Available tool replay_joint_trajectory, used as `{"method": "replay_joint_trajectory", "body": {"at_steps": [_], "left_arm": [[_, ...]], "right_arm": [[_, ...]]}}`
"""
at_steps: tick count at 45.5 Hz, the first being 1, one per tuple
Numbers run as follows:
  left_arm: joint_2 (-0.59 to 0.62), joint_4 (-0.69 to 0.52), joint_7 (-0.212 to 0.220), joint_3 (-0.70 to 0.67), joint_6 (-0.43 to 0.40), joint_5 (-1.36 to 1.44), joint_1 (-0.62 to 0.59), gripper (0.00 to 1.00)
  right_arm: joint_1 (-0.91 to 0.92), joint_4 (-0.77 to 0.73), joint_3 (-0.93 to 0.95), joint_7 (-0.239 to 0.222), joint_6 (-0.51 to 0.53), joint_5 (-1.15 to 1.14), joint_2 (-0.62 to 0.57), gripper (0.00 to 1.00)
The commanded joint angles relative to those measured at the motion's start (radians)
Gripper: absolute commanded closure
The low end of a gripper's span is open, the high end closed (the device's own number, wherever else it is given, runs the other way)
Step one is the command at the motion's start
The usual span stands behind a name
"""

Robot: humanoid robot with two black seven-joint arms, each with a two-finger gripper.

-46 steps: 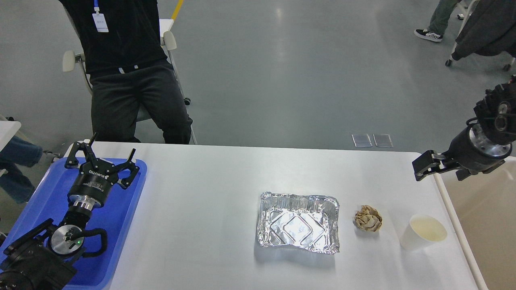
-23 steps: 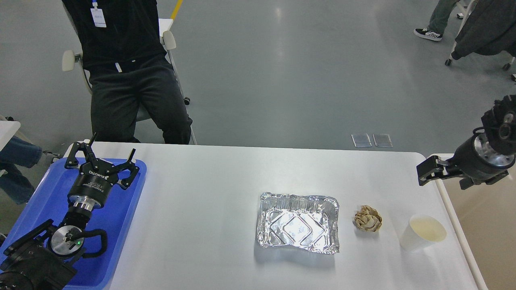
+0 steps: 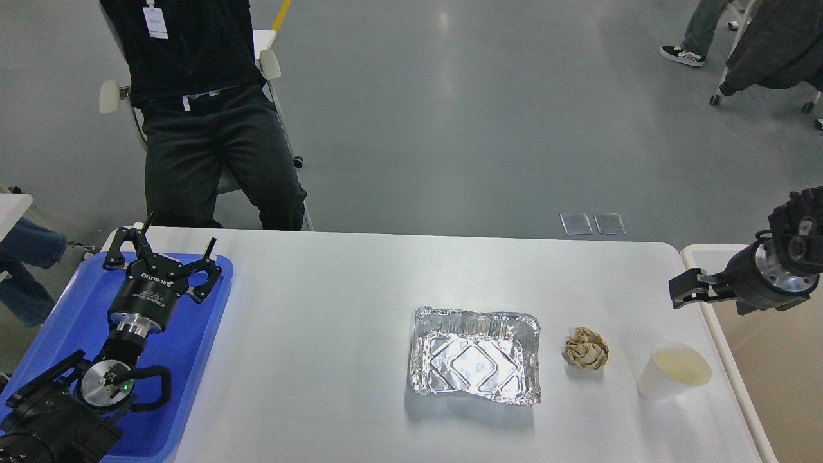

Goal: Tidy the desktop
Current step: 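Lower the open right gripper down beside the white paper cup, then move the right gripper onto the white paper cup and close it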

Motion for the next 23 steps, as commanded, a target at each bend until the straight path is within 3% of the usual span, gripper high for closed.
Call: {"method": "replay_joint_trajectory", "body": {"at_steps": [1, 11, 23], "left_arm": [[0.0, 0.0, 0.0, 0.0, 0.0, 0.0, 0.0, 0.01], [0.0, 0.0, 0.0, 0.0, 0.0, 0.0, 0.0, 0.01], [0.0, 0.0, 0.0, 0.0, 0.0, 0.0, 0.0, 0.01]], "right_arm": [[-0.063, 0.008, 0.0, 0.004, -0.069, -0.037, -0.059, 0.01], [-0.047, 0.059, 0.005, 0.013, -0.048, -0.196, -0.087, 0.01], [-0.046, 0.153, 0.081, 0.011, -0.043, -0.202, -0.116, 0.01]]}}
